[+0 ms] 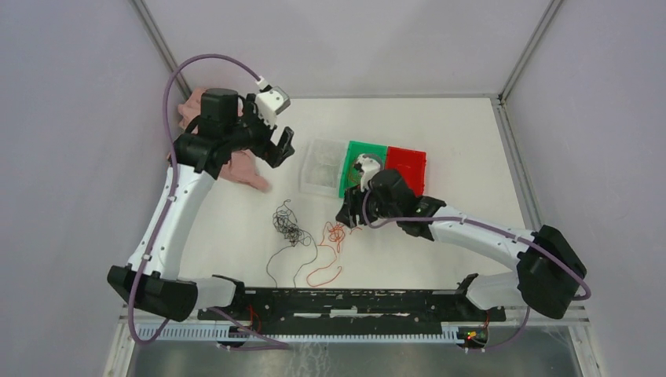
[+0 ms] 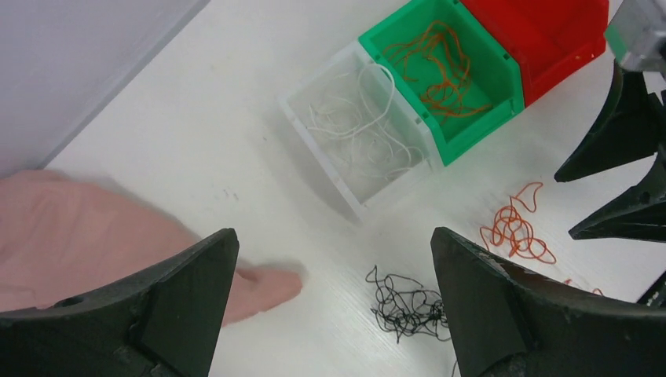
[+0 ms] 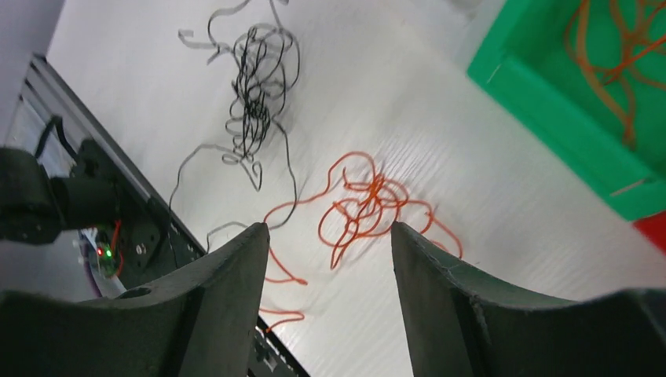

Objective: Untangle the cables
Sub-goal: Place the cable in the bin, then untie the cable.

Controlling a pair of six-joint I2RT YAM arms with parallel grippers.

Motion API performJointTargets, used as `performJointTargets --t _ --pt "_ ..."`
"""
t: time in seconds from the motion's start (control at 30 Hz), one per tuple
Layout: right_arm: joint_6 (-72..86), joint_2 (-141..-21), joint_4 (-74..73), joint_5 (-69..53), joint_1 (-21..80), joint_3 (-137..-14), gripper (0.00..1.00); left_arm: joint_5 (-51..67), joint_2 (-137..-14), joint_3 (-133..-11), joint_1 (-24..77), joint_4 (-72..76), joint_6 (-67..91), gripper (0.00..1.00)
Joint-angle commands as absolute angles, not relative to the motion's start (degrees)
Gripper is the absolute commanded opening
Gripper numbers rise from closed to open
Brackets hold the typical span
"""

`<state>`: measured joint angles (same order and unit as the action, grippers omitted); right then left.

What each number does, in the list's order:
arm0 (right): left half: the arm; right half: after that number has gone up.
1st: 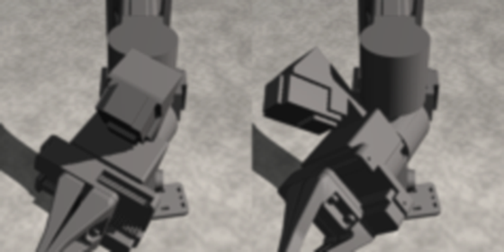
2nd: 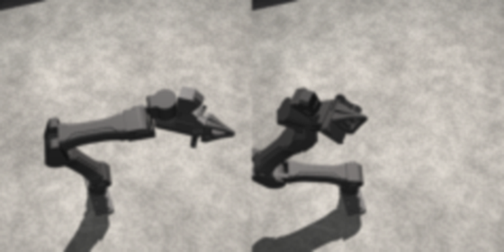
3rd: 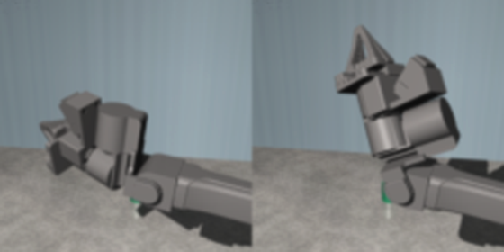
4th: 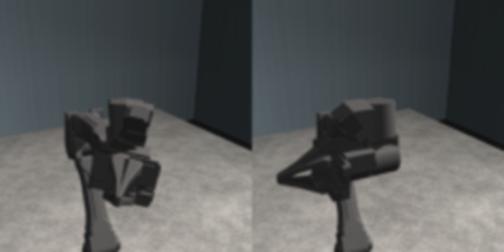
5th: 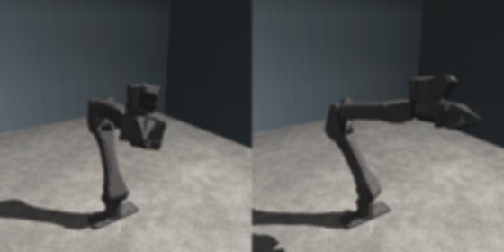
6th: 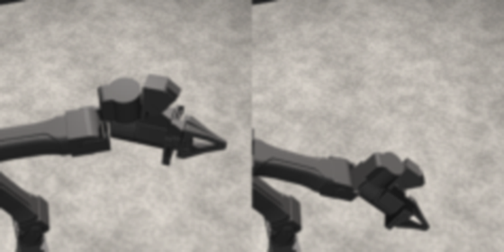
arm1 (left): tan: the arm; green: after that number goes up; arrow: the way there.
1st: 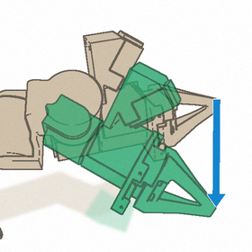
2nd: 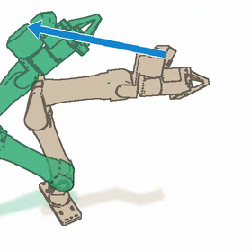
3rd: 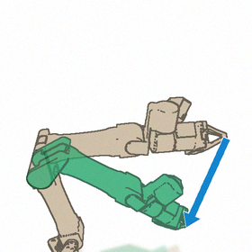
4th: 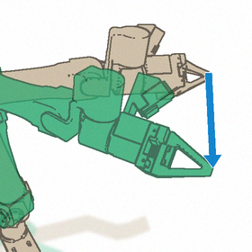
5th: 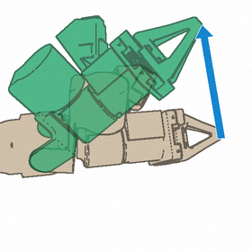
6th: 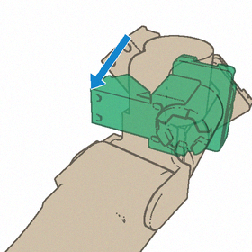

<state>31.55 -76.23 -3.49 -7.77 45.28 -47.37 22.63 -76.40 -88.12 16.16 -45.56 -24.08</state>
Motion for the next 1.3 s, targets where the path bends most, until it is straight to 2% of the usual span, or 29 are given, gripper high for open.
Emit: performJointTargets --t 0.0,0.23,0.33,0.63,0.87,0.97,1.2,1.27 --pt "29.12 -75.85 -3.59 -3.14 51.18 -44.77 0.65 23.73 -72.30 -82.64 15.38 -44.91 -26.30 0.99" --pt "30.76 -82.78 -4.57 4.12 57.77 -48.33 0.59 26.22 -68.52 -78.91 15.45 -44.92 -25.94 0.99" --pt "30.57 -84.36 -4.48 3.84 58.55 -49.52 0.57 27.13 -67.32 -78.16 15.38 -46.66 -27.63 0.99" --pt "27.75 -81.77 -3.74 0.91 63.55 -48.16 0.60 26.86 -64.17 -73.05 15.38 -48.25 -32.82 0.99" --pt "27.95 -85.19 -2.01 -0.31 65.10 -48.50 0.56 28.53 -63.76 -73.75 15.39 -48.84 -33.42 0.99" --pt "27.57 -86.73 -1.40 -0.83 65.13 -49.49 0.47 28.63 -63.48 -73.74 15.40 -48.84 -33.86 0.99" --pt "23.54 -85.10 -6.23 -0.22 64.92 -55.08 0.02 29.49 -62.45 -73.76 15.38 -49.22 -34.85 0.99" --pt "22.33 -81.43 -8.33 -0.03 64.08 -57.08 0.00 30.58 -61.71 -73.38 15.38 -49.27 -35.63 0.99"
